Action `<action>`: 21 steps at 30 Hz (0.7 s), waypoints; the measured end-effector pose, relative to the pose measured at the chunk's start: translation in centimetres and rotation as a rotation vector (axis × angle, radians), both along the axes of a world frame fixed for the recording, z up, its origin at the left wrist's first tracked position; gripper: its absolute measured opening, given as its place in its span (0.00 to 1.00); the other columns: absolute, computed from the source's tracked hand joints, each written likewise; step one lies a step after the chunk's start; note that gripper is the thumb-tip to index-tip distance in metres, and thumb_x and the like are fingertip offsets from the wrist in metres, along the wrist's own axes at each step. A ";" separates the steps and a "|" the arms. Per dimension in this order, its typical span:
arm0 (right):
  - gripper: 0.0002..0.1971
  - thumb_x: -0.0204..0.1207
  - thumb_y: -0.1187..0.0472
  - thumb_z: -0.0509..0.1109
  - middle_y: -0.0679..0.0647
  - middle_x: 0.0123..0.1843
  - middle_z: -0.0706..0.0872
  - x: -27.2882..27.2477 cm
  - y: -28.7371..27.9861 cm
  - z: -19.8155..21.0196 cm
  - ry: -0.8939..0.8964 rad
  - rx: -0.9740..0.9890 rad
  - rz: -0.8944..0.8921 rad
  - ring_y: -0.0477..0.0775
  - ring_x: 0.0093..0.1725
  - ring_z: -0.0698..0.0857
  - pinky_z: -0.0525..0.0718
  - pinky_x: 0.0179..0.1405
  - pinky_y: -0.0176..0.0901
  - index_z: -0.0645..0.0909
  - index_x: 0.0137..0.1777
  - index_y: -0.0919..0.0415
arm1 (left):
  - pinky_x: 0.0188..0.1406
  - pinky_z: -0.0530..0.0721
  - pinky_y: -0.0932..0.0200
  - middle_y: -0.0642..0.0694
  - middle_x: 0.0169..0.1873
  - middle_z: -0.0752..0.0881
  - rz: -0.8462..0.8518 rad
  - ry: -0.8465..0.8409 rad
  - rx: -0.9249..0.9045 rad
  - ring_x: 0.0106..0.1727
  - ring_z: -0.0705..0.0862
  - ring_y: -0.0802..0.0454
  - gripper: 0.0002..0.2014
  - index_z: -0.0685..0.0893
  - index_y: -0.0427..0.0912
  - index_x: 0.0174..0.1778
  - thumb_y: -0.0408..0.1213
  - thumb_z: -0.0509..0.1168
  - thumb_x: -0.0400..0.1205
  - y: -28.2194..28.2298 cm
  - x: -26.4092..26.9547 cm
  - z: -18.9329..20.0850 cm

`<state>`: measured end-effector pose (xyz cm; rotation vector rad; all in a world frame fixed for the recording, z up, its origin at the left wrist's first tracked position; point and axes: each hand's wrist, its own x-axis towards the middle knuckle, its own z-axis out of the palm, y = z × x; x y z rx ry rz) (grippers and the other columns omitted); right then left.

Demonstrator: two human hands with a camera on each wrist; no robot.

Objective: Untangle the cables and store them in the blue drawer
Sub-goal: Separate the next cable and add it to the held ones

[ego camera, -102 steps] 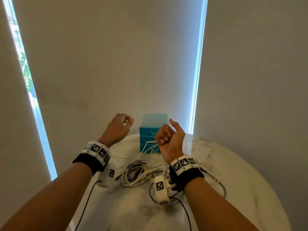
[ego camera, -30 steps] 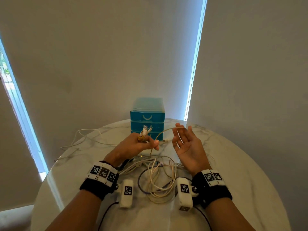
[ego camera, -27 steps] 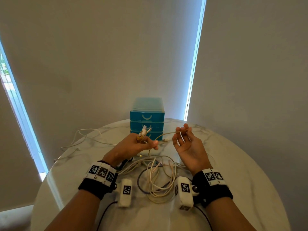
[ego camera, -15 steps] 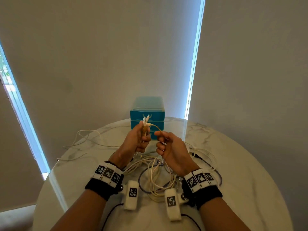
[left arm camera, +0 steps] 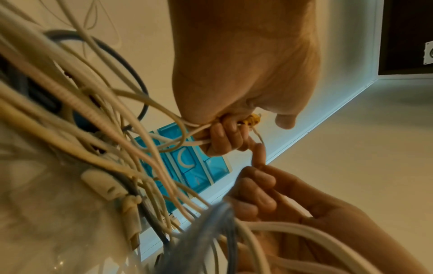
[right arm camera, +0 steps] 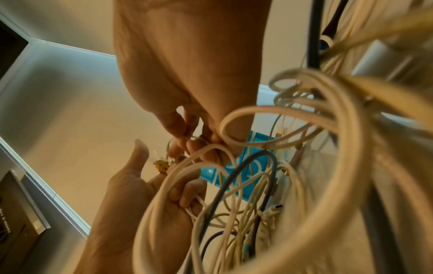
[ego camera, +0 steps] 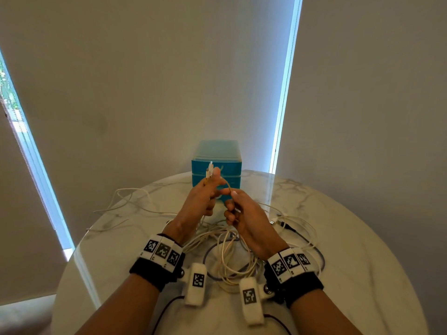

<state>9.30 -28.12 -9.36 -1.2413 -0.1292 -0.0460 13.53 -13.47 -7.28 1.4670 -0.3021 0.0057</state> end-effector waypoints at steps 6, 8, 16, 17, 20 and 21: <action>0.15 0.90 0.54 0.71 0.55 0.46 0.90 -0.6 0.4 -0.1 0.021 -0.222 0.093 0.52 0.48 0.88 0.88 0.57 0.46 0.91 0.66 0.63 | 0.28 0.74 0.65 0.61 0.25 0.81 0.212 -0.157 -0.080 0.26 0.76 0.65 0.13 0.85 0.45 0.51 0.49 0.62 0.95 0.7 -0.3 0.1; 0.12 0.88 0.58 0.74 0.55 0.52 0.96 -0.9 0.4 -0.1 0.010 -0.317 0.143 0.52 0.54 0.93 0.89 0.64 0.45 0.90 0.66 0.63 | 0.29 0.72 0.62 0.58 0.26 0.75 0.233 -0.189 -0.217 0.26 0.71 0.61 0.12 0.82 0.46 0.51 0.47 0.61 0.96 1.5 0.2 0.3; 0.10 0.86 0.63 0.77 0.48 0.63 0.96 -1.0 0.6 -0.3 -0.110 -0.583 0.217 0.46 0.66 0.92 0.87 0.74 0.48 0.90 0.66 0.57 | 0.27 0.65 0.64 0.53 0.42 0.83 0.142 -0.174 -0.534 0.30 0.63 0.57 0.16 0.81 0.50 0.50 0.53 0.55 0.96 2.9 1.1 1.1; 0.09 0.86 0.62 0.77 0.48 0.63 0.96 -1.0 0.7 -0.2 -0.137 -0.576 0.184 0.47 0.65 0.92 0.88 0.72 0.48 0.89 0.65 0.58 | 0.27 0.62 0.63 0.51 0.43 0.84 0.105 -0.173 -0.546 0.29 0.62 0.57 0.16 0.80 0.50 0.51 0.53 0.54 0.97 3.1 1.2 1.1; 0.11 0.89 0.63 0.72 0.55 0.59 0.96 -1.0 0.3 0.7 -0.181 -0.342 0.014 0.53 0.62 0.95 0.91 0.66 0.44 0.85 0.69 0.60 | 0.24 0.61 0.63 0.51 0.35 0.77 0.037 -0.114 -0.643 0.25 0.62 0.58 0.17 0.79 0.50 0.49 0.54 0.53 0.97 3.7 1.5 1.1; 0.12 0.90 0.62 0.71 0.57 0.58 0.96 -0.8 -0.1 1.1 -0.193 -0.250 -0.053 0.55 0.60 0.95 0.92 0.64 0.47 0.85 0.71 0.59 | 0.22 0.62 0.64 0.52 0.32 0.73 0.026 -0.089 -0.684 0.24 0.63 0.59 0.17 0.79 0.50 0.49 0.54 0.54 0.97 4.0 1.5 1.1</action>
